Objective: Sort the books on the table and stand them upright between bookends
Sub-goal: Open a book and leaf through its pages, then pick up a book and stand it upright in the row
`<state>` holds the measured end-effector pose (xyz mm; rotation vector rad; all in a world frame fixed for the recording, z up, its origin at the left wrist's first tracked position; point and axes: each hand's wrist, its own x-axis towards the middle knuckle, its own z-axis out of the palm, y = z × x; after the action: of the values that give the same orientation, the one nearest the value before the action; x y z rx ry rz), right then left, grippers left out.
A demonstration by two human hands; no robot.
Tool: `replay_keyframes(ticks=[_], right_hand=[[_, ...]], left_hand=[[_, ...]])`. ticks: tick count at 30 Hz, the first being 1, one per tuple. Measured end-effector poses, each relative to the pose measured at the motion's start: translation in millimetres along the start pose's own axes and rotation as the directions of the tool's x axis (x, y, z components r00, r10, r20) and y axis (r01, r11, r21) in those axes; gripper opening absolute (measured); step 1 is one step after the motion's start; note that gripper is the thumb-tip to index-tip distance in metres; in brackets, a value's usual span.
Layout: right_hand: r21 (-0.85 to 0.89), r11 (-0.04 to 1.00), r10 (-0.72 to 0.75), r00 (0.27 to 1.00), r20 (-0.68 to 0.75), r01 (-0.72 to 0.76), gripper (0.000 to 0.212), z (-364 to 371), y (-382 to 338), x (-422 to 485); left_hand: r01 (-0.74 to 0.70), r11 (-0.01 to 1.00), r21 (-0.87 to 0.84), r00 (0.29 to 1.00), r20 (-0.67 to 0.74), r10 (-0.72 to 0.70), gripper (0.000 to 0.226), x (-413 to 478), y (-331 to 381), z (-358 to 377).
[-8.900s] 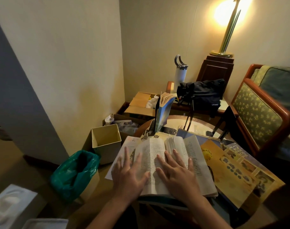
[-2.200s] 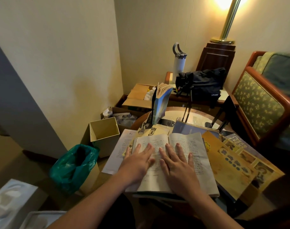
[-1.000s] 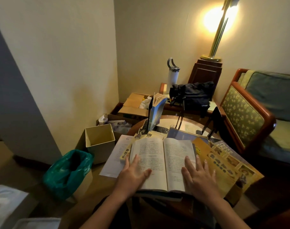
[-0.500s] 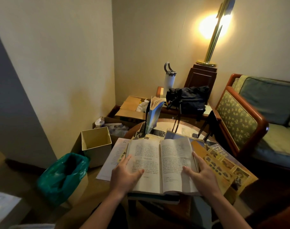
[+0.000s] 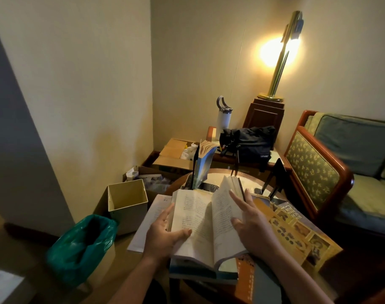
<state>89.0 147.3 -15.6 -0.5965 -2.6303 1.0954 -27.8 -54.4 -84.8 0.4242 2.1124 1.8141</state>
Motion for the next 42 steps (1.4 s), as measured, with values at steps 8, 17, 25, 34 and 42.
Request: replay_keyframes(ticks=[8, 17, 25, 34, 42], right_hand=[[0.108, 0.994, 0.010, 0.998, 0.061, -0.016, 0.090, 13.3, -21.4, 10.0], [0.581, 0.802, 0.170, 0.985, -0.004, -0.136, 0.061, -9.2, 4.2, -11.4], [0.684, 0.656, 0.359, 0.929, 0.087, -0.318, 0.075, -6.1, 42.5, -26.9], [-0.144, 0.988, 0.056, 0.998, 0.035, -0.051, 0.068, 67.9, 36.4, -5.3], [-0.720, 0.686, -0.034, 0.992, 0.120, 0.110, 0.074, 86.4, 54.8, 34.0]], left_hand=[[0.308, 0.809, -0.501, 0.942, 0.280, -0.185, 0.050, -15.6, 29.5, 11.7], [0.079, 0.979, -0.190, 0.880, 0.475, 0.022, 0.040, -35.5, 48.6, 93.0], [-0.295, 0.794, 0.532, 0.928, 0.359, 0.105, 0.054, -24.9, 19.3, 106.0], [-0.291, 0.462, 0.838, 0.952, 0.303, 0.051, 0.060, 7.5, -16.1, 61.3], [-0.360, 0.368, 0.857, 0.930, 0.362, 0.065, 0.062, 14.1, -19.1, 64.6]])
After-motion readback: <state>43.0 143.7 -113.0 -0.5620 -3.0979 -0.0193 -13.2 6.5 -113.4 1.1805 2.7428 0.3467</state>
